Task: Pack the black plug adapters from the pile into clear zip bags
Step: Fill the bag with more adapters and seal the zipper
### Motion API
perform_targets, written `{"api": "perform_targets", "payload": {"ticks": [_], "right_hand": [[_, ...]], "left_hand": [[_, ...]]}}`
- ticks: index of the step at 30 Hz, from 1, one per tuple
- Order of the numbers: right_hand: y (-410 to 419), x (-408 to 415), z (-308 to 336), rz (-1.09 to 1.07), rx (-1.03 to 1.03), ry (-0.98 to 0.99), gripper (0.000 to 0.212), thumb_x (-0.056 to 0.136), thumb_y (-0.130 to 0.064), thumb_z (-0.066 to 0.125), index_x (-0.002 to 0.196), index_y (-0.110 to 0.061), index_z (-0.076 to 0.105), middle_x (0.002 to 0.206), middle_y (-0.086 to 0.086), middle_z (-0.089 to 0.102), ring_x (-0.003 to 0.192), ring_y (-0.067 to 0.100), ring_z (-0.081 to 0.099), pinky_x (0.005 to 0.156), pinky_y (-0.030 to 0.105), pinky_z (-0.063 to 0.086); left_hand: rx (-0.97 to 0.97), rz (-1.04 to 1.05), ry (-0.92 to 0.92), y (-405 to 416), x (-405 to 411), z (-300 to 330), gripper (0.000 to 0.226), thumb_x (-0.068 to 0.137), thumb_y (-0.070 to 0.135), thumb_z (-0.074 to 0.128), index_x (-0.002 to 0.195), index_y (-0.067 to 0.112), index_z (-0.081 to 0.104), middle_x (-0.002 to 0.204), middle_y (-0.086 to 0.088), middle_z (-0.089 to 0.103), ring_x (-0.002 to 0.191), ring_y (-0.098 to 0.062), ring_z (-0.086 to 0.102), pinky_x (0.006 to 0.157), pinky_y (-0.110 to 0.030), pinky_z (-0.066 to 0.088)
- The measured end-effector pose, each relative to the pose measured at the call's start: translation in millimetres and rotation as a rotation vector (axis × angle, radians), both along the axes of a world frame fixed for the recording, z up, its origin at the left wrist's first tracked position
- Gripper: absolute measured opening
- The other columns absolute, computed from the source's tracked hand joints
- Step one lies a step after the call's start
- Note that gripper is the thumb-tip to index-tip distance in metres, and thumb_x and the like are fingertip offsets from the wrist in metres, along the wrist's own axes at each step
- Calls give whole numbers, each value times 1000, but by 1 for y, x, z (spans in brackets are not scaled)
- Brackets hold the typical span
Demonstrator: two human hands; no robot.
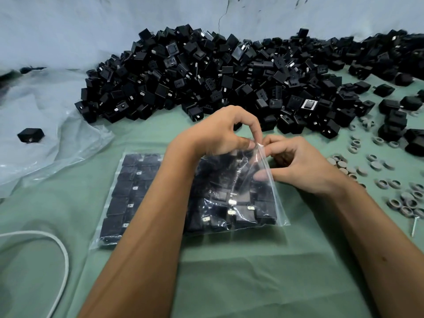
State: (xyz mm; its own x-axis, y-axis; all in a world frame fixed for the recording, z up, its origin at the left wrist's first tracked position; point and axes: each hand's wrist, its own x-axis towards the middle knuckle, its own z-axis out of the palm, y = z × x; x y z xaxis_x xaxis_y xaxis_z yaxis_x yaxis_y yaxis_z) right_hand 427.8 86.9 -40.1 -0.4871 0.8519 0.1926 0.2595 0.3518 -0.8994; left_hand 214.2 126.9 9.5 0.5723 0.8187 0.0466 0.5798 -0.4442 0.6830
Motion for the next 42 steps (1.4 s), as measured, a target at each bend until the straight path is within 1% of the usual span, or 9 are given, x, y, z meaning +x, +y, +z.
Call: {"api": "perform_targets", "payload": {"ticks": [3, 6, 12, 18, 22, 25, 28, 33, 42], "right_hand": [[0, 3, 0, -28, -11, 6, 29, 71, -27, 89, 95, -12, 82, 103, 14, 66, 94, 39, 61, 87, 56, 51], [2, 8, 1, -84, 7, 16, 26, 70, -32, 86, 86, -13, 81, 94, 13, 62, 74, 16, 55, 64, 27, 43], [-2, -16, -6, -114, 44, 39, 31, 66, -30, 91, 85, -6, 81, 99, 23, 63, 97, 43, 59, 89, 62, 50], [13, 7, -15, -478, 117, -25, 17, 84, -23, 85, 77, -18, 71, 74, 8, 66, 65, 14, 53, 62, 29, 44], [23, 10, -24, -845, 362, -497, 24, 90, -38, 75, 107, -22, 71, 105, 3, 62, 108, 23, 51, 88, 33, 40], [27, 11, -25, -769, 368, -770, 57, 94, -50, 64, 146, -29, 52, 150, 9, 45, 141, 32, 30, 112, 48, 35], [30, 8, -28, -625, 402, -913, 57, 100, -47, 54, 154, -39, 38, 166, 3, 29, 153, 30, 18, 122, 56, 21], [29, 5, -28, -707, 470, -598, 39, 87, -39, 76, 123, -31, 61, 112, -4, 44, 115, 23, 38, 92, 36, 28], [19, 2, -21, -532, 403, -432, 36, 89, -21, 78, 124, -21, 70, 112, -6, 70, 105, 15, 64, 95, 29, 49]], "left_hand": [[-3, 7, -6, 0, -1, 0, 12, 88, 15, 80, 88, 27, 77, 118, 10, 65, 113, -34, 67, 97, -55, 54], [-19, 14, -19, 2, -1, -2, 12, 87, 16, 80, 88, 28, 77, 118, 13, 64, 113, -33, 68, 98, -52, 55], [19, -2, -33, 6, 0, -5, 14, 86, 17, 82, 86, 31, 78, 116, 19, 63, 116, -6, 61, 96, -31, 47], [18, 23, -12, 8, 1, -12, 14, 84, 20, 83, 86, 33, 77, 119, 17, 63, 120, -4, 56, 108, -41, 43], [-9, 27, -16, 7, 4, -14, 16, 84, 18, 82, 84, 33, 77, 118, 12, 66, 118, -6, 58, 107, -43, 47], [-7, 25, -15, 6, 5, -13, 16, 85, 17, 82, 84, 32, 77, 118, 8, 68, 117, -8, 60, 104, -39, 48], [-7, 27, -8, 6, 6, -13, 15, 85, 15, 81, 85, 30, 77, 117, 6, 69, 116, -10, 61, 102, -38, 50], [-6, 19, 9, 5, 5, -10, 16, 86, 15, 81, 86, 30, 77, 116, 7, 69, 116, -8, 60, 103, -36, 49], [-3, 10, 21, 3, 6, -8, 13, 86, 19, 81, 88, 32, 78, 118, 9, 67, 119, -10, 59, 104, -44, 49]]}}
